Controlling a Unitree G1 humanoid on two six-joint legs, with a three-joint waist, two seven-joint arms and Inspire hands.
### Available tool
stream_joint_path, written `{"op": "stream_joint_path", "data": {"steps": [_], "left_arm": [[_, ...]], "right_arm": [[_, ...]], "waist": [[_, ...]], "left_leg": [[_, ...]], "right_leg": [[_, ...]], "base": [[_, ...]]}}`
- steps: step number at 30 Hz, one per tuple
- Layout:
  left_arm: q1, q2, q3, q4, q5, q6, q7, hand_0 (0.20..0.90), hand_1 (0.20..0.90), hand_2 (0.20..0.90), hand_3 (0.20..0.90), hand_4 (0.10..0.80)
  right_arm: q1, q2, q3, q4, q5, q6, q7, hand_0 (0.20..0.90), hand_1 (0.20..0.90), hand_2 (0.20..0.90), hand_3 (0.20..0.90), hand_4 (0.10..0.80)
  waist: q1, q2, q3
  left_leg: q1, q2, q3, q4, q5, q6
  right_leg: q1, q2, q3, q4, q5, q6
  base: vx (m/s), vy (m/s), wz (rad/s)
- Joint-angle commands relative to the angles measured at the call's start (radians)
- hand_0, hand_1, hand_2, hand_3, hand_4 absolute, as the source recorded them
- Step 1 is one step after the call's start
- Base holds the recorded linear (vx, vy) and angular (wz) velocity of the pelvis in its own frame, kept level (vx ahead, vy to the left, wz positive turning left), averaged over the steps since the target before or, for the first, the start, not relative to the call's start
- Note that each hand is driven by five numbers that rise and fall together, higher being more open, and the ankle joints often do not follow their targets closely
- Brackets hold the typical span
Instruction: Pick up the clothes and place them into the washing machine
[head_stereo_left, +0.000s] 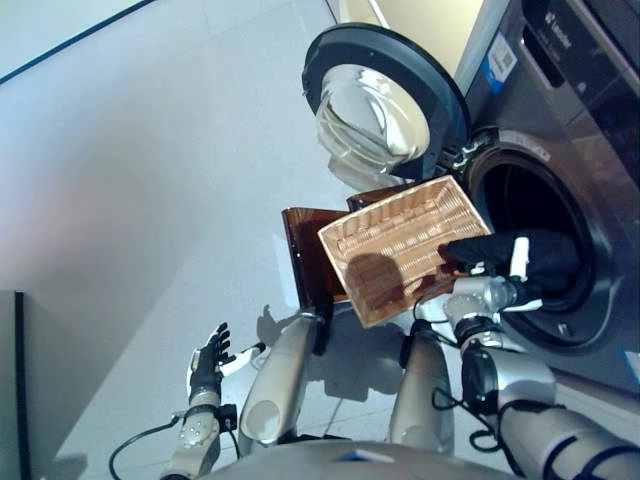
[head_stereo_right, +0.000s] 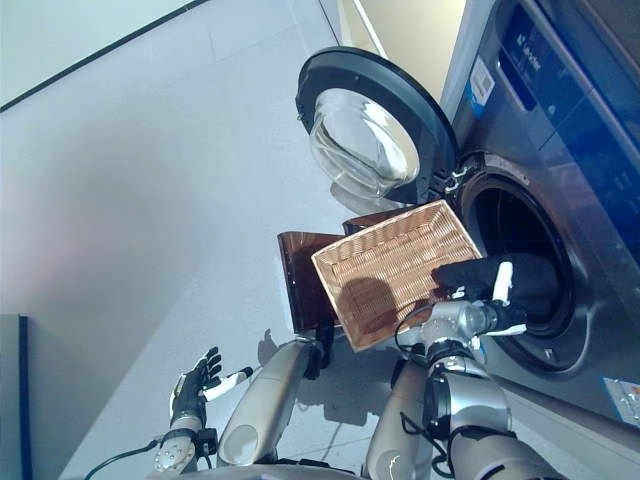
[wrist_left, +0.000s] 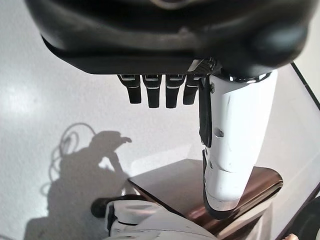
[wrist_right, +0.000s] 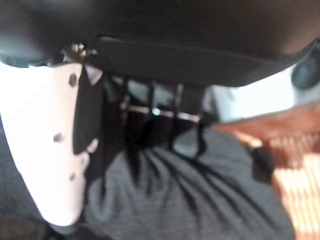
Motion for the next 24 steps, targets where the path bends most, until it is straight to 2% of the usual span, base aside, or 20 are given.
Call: {"op": "stream_joint_path", "data": {"steps": [1, 4, 6, 8, 11, 12, 13, 15, 19, 24], "left_arm": [[0.048, 0.053, -0.014, -0.059, -0.037, -0.069, 0.01, 0.9, 0.9, 0.9, 0.9, 0.8], [0.062, 0.074, -0.017, -0.079, -0.058, -0.079, -0.007, 0.9, 0.9, 0.9, 0.9, 0.8], [0.075, 0.082, -0.021, -0.077, -0.069, -0.083, -0.014, 0.9, 0.9, 0.9, 0.9, 0.8], [0.071, 0.089, -0.024, -0.073, -0.086, -0.083, -0.02, 0.9, 0.9, 0.9, 0.9, 0.8], [0.069, 0.082, -0.035, -0.072, -0.097, -0.078, -0.023, 0.9, 0.9, 0.9, 0.9, 0.8], [0.06, 0.072, -0.04, -0.063, -0.101, -0.075, -0.024, 0.9, 0.9, 0.9, 0.9, 0.8], [0.06, 0.075, -0.042, -0.063, -0.101, -0.075, -0.024, 0.9, 0.9, 0.9, 0.9, 0.8], [0.048, 0.06, -0.045, -0.057, -0.114, -0.077, -0.032, 0.9, 0.9, 0.9, 0.9, 0.8], [0.043, 0.04, -0.05, -0.048, -0.122, -0.075, -0.041, 0.9, 0.9, 0.9, 0.9, 0.8], [0.038, 0.029, -0.041, -0.012, -0.114, -0.059, -0.033, 0.9, 0.9, 0.9, 0.9, 0.8]], "right_arm": [[-0.199, -0.356, 0.082, -0.032, -0.122, -0.062, -0.012, 0.2, 0.2, 0.2, 0.2, 0.3], [-0.387, -0.576, 0.225, -0.075, -0.19, -0.024, -0.022, 0.2, 0.2, 0.2, 0.2, 0.3], [-0.493, -0.668, 0.313, -0.156, -0.238, -0.017, -0.031, 0.2, 0.2, 0.2, 0.2, 0.3], [-0.584, -0.747, 0.409, -0.187, -0.264, -0.013, -0.031, 0.2, 0.2, 0.2, 0.2, 0.3], [-0.643, -0.809, 0.438, -0.177, -0.226, -0.025, -0.008, 0.2, 0.2, 0.2, 0.2, 0.3], [-0.631, -0.822, 0.417, -0.141, -0.215, -0.015, 0.001, 0.694, 0.694, 0.694, 0.694, 0.653], [-0.626, -0.824, 0.412, -0.139, -0.211, -0.015, 0.007, 0.9, 0.9, 0.9, 0.9, 0.8], [-0.6, -0.818, 0.405, -0.032, -0.21, 0.027, 0.032, 0.9, 0.9, 0.9, 0.9, 0.8], [-0.556, -0.797, 0.376, 0.031, -0.221, 0.057, 0.049, 0.9, 0.9, 0.9, 0.9, 0.8], [-0.413, -0.675, 0.304, 0.065, -0.258, 0.082, 0.063, 0.9, 0.9, 0.9, 0.9, 0.8]], "waist": [[0.012, 0.054, -0.071], [0.019, 0.076, -0.094], [0.014, 0.083, -0.105], [0.008, 0.083, -0.117], [-0.003, 0.093, -0.134], [-0.013, 0.099, -0.145], [-0.012, 0.098, -0.145], [-0.01, 0.107, -0.153], [-0.006, 0.122, -0.155], [-0.002, 0.133, -0.151]], "left_leg": [[-0.005, -0.043, 0.032, 0.017, -0.084, 0.025], [0.003, -0.05, 0.047, -0.049, -0.054, 0.017], [0.018, -0.054, 0.053, -0.101, -0.029, 0.008], [0.037, -0.06, 0.051, -0.149, -0.011, 0.0], [0.063, -0.067, 0.045, -0.21, 0.014, -0.008], [0.077, -0.069, 0.042, -0.24, 0.025, -0.014], [0.081, -0.07, 0.04, -0.246, 0.028, -0.014], [0.097, -0.075, 0.035, -0.274, 0.043, -0.021], [0.103, -0.076, 0.024, -0.29, 0.061, -0.03], [0.124, -0.074, 0.003, -0.304, 0.076, -0.035]], "right_leg": [[-0.005, 0.044, -0.034, -0.064, 0.055, -0.104], [-0.023, 0.036, -0.012, -0.104, 0.081, -0.099], [-0.023, 0.032, -0.006, -0.132, 0.093, -0.096], [-0.021, 0.029, -0.001, -0.157, 0.101, -0.096], [-0.007, 0.024, -0.006, -0.191, 0.109, -0.091], [0.0, 0.021, -0.006, -0.211, 0.115, -0.087], [0.005, 0.021, -0.008, -0.216, 0.117, -0.087], [0.019, 0.018, -0.007, -0.245, 0.133, -0.087], [0.038, 0.013, -0.024, -0.265, 0.139, -0.086], [0.08, 0.013, -0.045, -0.278, 0.143, -0.085]], "base": [[-0.021, 0.102, -0.13], [0.017, 0.074, -0.17], [0.049, 0.064, -0.21], [0.061, 0.046, -0.06], [0.077, 0.016, -0.02], [0.072, 0.001, 0.02], [0.051, -0.006, -0.01], [-0.001, -0.004, 0.02], [-0.037, -0.023, 0.02], [-0.017, -0.037, 0.1]]}}
